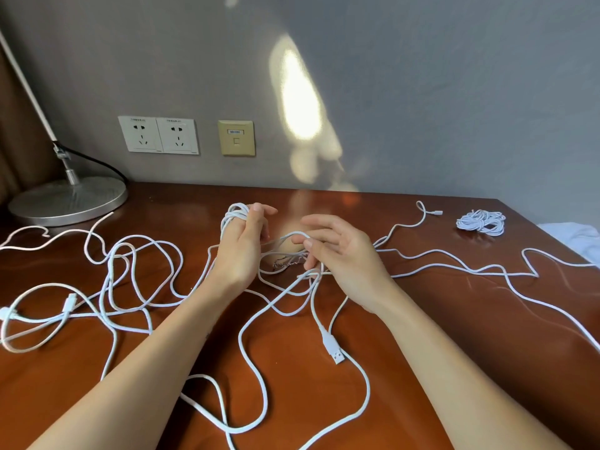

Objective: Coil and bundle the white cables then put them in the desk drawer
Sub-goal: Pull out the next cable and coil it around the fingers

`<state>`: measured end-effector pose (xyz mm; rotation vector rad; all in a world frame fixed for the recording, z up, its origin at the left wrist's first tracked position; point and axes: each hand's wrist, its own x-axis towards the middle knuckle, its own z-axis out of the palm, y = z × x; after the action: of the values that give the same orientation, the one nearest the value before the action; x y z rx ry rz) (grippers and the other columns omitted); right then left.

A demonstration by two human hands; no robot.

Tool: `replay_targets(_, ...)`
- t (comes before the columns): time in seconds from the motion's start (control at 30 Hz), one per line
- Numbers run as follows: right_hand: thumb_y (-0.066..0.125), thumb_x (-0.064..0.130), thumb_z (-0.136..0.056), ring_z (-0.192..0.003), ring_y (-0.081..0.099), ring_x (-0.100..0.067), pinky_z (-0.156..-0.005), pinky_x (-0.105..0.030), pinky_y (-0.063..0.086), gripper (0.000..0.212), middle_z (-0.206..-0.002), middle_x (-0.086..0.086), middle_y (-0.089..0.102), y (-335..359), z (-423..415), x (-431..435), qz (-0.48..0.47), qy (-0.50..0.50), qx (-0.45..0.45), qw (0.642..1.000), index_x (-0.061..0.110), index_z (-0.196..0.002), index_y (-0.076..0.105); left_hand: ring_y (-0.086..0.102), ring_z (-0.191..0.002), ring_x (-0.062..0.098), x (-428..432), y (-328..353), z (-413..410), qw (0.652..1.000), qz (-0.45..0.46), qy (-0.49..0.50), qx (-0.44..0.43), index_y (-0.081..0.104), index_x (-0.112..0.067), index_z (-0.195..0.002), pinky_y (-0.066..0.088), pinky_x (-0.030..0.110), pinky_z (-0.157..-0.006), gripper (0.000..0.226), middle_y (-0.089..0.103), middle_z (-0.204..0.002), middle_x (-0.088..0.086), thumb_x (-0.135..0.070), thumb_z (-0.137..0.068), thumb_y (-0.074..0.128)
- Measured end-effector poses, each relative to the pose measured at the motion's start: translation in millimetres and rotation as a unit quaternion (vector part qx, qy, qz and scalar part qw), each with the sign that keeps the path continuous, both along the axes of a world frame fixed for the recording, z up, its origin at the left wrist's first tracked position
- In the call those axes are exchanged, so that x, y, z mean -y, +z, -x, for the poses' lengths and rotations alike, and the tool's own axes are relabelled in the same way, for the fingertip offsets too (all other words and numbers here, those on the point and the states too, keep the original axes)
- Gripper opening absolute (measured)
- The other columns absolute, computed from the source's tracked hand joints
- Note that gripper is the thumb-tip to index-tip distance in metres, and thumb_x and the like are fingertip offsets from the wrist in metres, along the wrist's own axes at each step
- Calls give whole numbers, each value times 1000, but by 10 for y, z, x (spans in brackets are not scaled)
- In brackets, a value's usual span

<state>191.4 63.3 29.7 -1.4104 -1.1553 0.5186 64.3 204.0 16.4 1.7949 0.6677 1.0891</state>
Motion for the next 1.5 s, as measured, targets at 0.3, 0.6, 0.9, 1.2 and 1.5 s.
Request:
replay_targets(0.3,64,-1,-97,-75,69,-13,-68,-21,52,34,-107,0,78,11,-10,-12,-38,-11,-34,999,22,-121,67,55,-62,6,48,-20,34,989,-101,4,-112,67,-10,-85,45,31,-69,64,59,-63,-8,-49,-111,24)
replay_targets(0.6,65,10,-100,-84,70,-8,-79,-18,54,25,-100,7,77,-16,-33,4,-58,-78,66,993,22,-122,68,39,-59,9,128,18,55,991,-41,-44,-116,46,-1,-73,44,44,-73,76,42,-59,-9,-62,-104,13)
replay_targets(0.9,67,24,-101,-80,71,-8,-73,-18,52,17,-82,20,71,-44,-33,13,-56,-99,119,986,23,-117,70,29,-39,5,243,141,74,968,151,-185,-81,54,6,-76,27,22,-45,103,41,-57,27,-74,-93,-8)
replay_targets(1.2,52,16,-106,-91,66,2,-80,-15,47,26,-96,19,72,11,-12,24,-13,-32,97,995,26,-120,72,8,-48,15,207,156,100,910,203,-354,-78,28,-10,-57,9,29,-46,87,17,-52,-1,-82,-87,-12)
replay_targets(1.5,42,22,-110,-54,28,-6,-48,-21,21,36,-71,-4,33,73,-12,56,48,67,-32,996,21,-108,78,8,-49,17,286,177,92,895,195,-382,-119,27,-11,-57,10,34,-48,87,12,-57,4,-83,-83,-13)
